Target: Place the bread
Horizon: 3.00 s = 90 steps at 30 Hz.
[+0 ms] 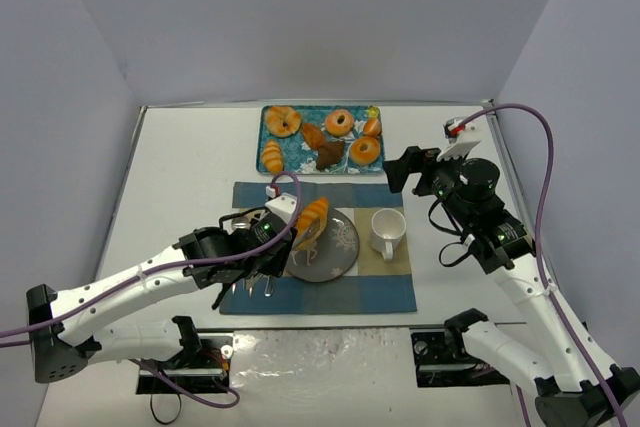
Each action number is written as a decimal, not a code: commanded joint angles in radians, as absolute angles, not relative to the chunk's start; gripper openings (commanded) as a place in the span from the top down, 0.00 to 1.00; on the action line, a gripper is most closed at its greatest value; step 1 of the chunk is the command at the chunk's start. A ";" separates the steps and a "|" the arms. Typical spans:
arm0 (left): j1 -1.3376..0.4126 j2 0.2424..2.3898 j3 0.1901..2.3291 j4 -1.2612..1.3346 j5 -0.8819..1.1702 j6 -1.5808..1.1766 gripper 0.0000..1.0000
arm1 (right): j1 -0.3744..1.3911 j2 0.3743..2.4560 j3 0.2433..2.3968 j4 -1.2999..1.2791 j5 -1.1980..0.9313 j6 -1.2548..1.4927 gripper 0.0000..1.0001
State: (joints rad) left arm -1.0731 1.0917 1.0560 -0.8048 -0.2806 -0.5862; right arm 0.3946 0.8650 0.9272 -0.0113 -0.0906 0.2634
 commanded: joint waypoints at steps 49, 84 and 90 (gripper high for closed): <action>-1.090 1.331 1.248 -0.695 -0.472 -0.600 0.42 | 0.408 0.875 0.943 0.064 -0.092 0.253 0.00; -0.715 2.006 1.961 -0.659 -0.238 -0.365 0.42 | 0.420 0.854 0.942 0.060 -0.098 0.249 0.00; -0.709 2.038 1.963 -0.658 -0.227 -0.365 0.42 | 0.422 0.856 0.945 0.057 -0.100 0.247 0.00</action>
